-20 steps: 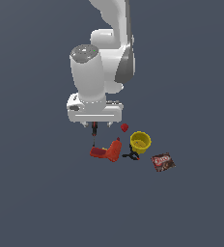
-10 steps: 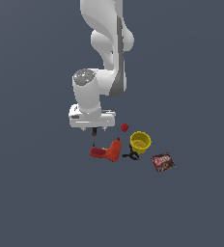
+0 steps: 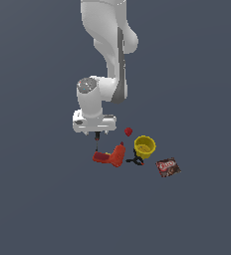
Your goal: Pick up a designated object from a clutter of objects.
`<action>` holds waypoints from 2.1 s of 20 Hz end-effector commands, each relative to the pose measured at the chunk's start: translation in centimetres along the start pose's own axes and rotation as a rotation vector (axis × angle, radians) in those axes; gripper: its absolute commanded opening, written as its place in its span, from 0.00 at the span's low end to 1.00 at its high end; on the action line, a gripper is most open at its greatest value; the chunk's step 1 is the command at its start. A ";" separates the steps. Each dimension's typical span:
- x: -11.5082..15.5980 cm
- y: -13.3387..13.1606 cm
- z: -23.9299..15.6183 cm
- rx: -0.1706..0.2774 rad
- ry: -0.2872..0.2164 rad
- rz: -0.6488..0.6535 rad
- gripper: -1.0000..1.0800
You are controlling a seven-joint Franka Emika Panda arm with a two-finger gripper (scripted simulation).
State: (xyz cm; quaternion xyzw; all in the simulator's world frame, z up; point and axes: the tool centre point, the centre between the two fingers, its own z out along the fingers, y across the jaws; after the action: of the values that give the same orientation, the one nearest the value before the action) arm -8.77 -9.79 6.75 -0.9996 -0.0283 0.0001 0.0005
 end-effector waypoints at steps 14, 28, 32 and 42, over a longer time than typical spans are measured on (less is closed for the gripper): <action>-0.3 0.1 3.3 -0.001 0.000 -0.002 0.96; -0.3 0.1 5.3 -0.001 0.000 -0.003 0.00; -0.3 0.1 5.3 -0.001 0.000 -0.003 0.00; -0.1 0.7 3.7 -0.001 0.000 -0.002 0.00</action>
State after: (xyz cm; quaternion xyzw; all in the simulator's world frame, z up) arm -9.04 -10.26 2.46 -0.9996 -0.0294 0.0014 0.0004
